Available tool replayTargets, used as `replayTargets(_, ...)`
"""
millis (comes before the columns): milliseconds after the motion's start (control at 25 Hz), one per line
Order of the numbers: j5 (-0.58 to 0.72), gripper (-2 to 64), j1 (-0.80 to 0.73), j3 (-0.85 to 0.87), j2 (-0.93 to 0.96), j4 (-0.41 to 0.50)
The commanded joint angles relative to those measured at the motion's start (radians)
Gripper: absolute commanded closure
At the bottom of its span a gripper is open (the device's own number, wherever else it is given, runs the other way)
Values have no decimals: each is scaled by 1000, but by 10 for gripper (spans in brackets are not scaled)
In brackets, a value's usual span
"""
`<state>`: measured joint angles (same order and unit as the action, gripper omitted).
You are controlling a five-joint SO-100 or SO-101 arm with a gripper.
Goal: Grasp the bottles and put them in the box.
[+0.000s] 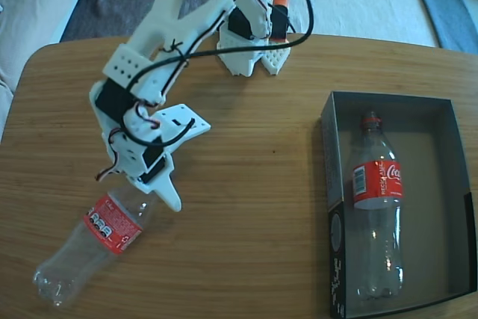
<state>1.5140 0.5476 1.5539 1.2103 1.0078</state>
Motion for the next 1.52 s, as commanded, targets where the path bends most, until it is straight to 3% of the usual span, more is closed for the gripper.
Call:
replayTargets(0,-5,190,6,-23,0,-11)
replayTargets(600,-5,200,6,-25,-11,-12)
replayTargets(1160,-5,521,6,-25,3,-12)
replayTargets(1480,-5,543,6,-34,6,2)
